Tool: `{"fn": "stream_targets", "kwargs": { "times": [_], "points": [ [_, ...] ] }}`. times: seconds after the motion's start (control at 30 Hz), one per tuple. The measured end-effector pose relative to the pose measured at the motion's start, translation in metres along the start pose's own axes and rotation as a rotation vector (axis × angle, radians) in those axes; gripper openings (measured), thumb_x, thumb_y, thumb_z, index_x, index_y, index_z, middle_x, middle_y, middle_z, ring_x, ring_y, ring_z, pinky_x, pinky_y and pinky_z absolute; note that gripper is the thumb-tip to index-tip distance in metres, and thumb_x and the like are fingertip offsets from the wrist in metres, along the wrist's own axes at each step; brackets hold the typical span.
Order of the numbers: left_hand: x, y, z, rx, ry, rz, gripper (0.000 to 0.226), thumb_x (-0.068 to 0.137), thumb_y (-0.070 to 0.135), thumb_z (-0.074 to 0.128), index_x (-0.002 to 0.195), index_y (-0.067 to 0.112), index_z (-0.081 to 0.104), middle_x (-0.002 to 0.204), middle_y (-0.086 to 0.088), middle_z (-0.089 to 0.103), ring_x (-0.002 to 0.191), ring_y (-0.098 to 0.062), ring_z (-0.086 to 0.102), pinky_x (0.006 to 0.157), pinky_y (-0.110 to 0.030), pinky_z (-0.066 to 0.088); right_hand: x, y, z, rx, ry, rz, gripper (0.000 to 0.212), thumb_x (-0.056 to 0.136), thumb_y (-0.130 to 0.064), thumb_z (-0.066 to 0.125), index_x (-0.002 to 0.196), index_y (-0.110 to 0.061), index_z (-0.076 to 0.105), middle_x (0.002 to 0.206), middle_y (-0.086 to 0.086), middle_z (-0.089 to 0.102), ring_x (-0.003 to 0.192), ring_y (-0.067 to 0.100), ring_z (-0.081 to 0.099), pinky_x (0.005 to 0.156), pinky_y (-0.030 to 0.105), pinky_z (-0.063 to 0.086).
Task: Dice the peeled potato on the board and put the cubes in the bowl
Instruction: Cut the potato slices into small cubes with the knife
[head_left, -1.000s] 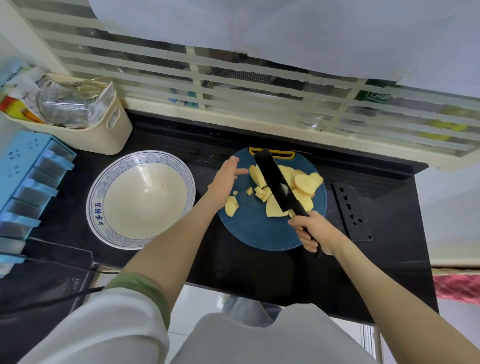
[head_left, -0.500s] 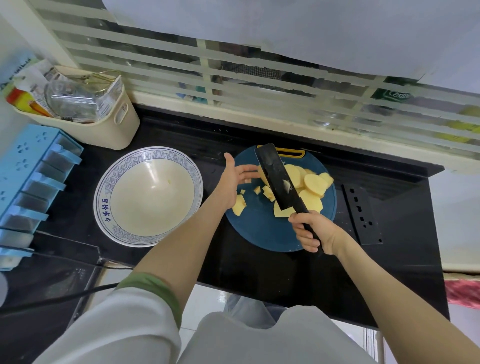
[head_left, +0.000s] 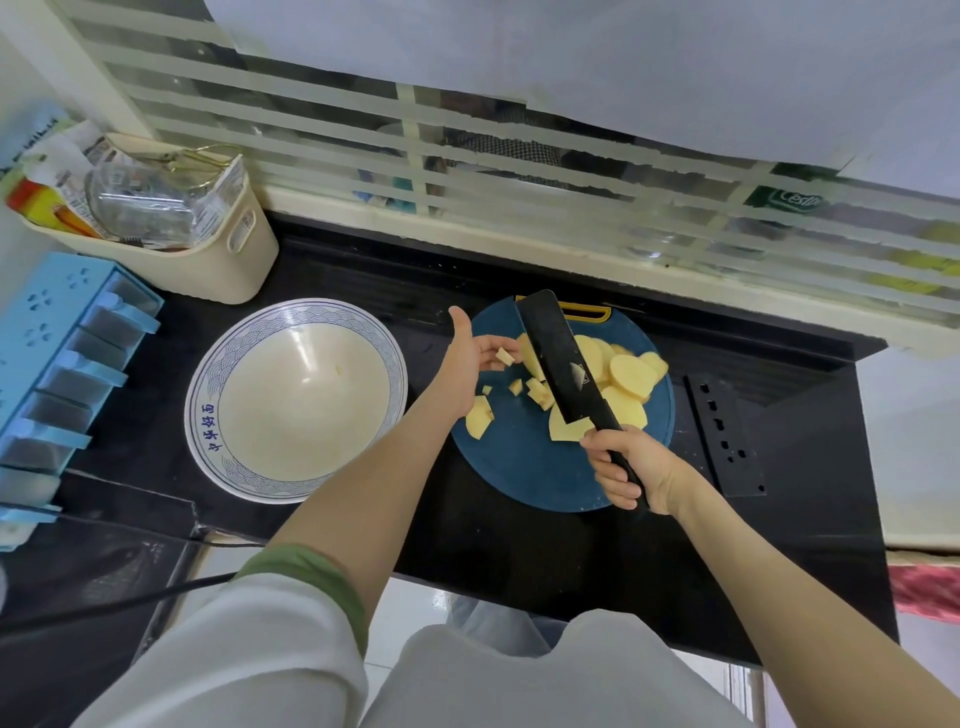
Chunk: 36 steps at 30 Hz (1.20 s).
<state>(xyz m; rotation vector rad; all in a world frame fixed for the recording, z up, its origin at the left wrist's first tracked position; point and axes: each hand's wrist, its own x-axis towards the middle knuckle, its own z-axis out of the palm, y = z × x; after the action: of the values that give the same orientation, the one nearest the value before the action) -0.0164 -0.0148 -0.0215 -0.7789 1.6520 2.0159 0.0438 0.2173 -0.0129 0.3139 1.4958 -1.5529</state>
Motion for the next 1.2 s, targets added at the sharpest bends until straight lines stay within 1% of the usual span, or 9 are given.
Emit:
{"fn": "stream_targets", "kwargs": {
  "times": [0.17, 0.3, 0.37, 0.47, 0.63, 0.73, 0.87, 1.03, 1.2],
  "points": [
    [0.008, -0.002, -0.001, 0.472, -0.037, 0.093, 0.067, 0.08, 0.074, 0.012, 0.081, 0.038, 0.068, 0.091, 0.015, 0.072, 0.106, -0.01, 0.059, 0.111, -0.046, 0.02, -0.002, -0.001, -0.004, -0.046, 0.095, -0.019, 0.041, 0.096, -0.013, 0.052, 0.056, -0.011, 0.04, 0.046, 0.007, 0.031, 0.03, 0.015, 0.026, 0.036, 0.022, 0.022],
    [0.002, 0.0, -0.002, 0.8, 0.114, 0.256, 0.031, 0.095, 0.04, 0.033, 0.102, 0.039, 0.063, 0.098, 0.017, 0.068, 0.099, -0.007, 0.056, 0.096, -0.034, 0.029, 0.0, -0.002, -0.002, -0.092, 0.108, -0.034, 0.039, 0.096, -0.013, 0.052, 0.059, -0.01, 0.04, 0.047, 0.008, 0.031, 0.03, 0.016, 0.026, 0.036, 0.022, 0.023],
    [-0.004, 0.003, -0.006, 1.081, 0.177, 0.265, 0.036, 0.092, 0.017, 0.038, 0.115, 0.036, 0.057, 0.101, 0.01, 0.063, 0.1, -0.015, 0.054, 0.088, -0.036, 0.026, 0.002, -0.003, 0.001, -0.098, 0.122, -0.046, 0.038, 0.095, -0.013, 0.053, 0.06, -0.011, 0.039, 0.047, 0.008, 0.031, 0.03, 0.016, 0.026, 0.035, 0.022, 0.024],
    [-0.001, 0.0, -0.015, 1.388, 0.078, 0.13, 0.035, 0.084, 0.018, 0.049, 0.118, 0.027, 0.051, 0.104, 0.002, 0.061, 0.103, -0.022, 0.053, 0.091, -0.04, 0.024, 0.002, -0.003, 0.003, -0.091, 0.141, -0.062, 0.039, 0.095, -0.013, 0.053, 0.059, -0.01, 0.039, 0.047, 0.008, 0.032, 0.031, 0.016, 0.026, 0.036, 0.022, 0.025],
    [0.01, -0.005, -0.011, 1.451, 0.053, 0.073, 0.014, 0.079, 0.024, 0.056, 0.069, 0.022, 0.047, 0.07, 0.006, 0.053, 0.086, -0.019, 0.056, 0.079, -0.039, 0.021, 0.001, -0.002, 0.003, -0.081, 0.17, -0.07, 0.037, 0.096, -0.012, 0.053, 0.062, -0.011, 0.038, 0.048, 0.009, 0.032, 0.031, 0.017, 0.026, 0.036, 0.023, 0.025],
    [0.015, -0.006, -0.006, 1.433, 0.099, 0.074, 0.004, 0.083, 0.023, 0.056, 0.081, 0.021, 0.053, 0.078, 0.003, 0.057, 0.088, -0.019, 0.055, 0.078, -0.039, 0.021, -0.002, -0.002, 0.001, -0.081, 0.188, -0.074, 0.036, 0.096, -0.012, 0.053, 0.063, -0.011, 0.039, 0.048, 0.009, 0.033, 0.032, 0.017, 0.026, 0.036, 0.022, 0.025],
    [0.015, -0.004, 0.004, 1.388, 0.04, 0.114, 0.025, 0.083, 0.033, 0.053, 0.102, 0.019, 0.05, 0.092, -0.001, 0.06, 0.097, -0.023, 0.054, 0.079, -0.039, 0.024, -0.006, -0.001, -0.003, -0.07, 0.196, -0.094, 0.036, 0.096, -0.012, 0.052, 0.063, -0.011, 0.039, 0.048, 0.009, 0.033, 0.032, 0.017, 0.027, 0.036, 0.023, 0.026],
    [0.003, -0.009, 0.025, 1.631, -0.005, 0.114, 0.092, 0.072, 0.07, 0.058, 0.138, 0.014, 0.03, 0.134, -0.01, 0.045, 0.128, -0.031, 0.035, 0.102, -0.047, 0.025, -0.011, -0.003, -0.005, -0.074, 0.227, -0.103, 0.038, 0.097, -0.013, 0.053, 0.061, -0.01, 0.039, 0.047, 0.009, 0.033, 0.031, 0.017, 0.027, 0.035, 0.022, 0.026],
    [0.007, -0.014, 0.03, 1.574, 0.133, 0.203, 0.077, 0.083, 0.069, 0.047, 0.137, 0.015, 0.037, 0.136, -0.012, 0.045, 0.128, -0.03, 0.036, 0.101, -0.046, 0.025, -0.015, -0.004, -0.007, -0.084, 0.228, -0.131, 0.04, 0.098, -0.012, 0.053, 0.06, -0.01, 0.039, 0.046, 0.008, 0.034, 0.031, 0.017, 0.028, 0.035, 0.022, 0.027]
  ]
}}
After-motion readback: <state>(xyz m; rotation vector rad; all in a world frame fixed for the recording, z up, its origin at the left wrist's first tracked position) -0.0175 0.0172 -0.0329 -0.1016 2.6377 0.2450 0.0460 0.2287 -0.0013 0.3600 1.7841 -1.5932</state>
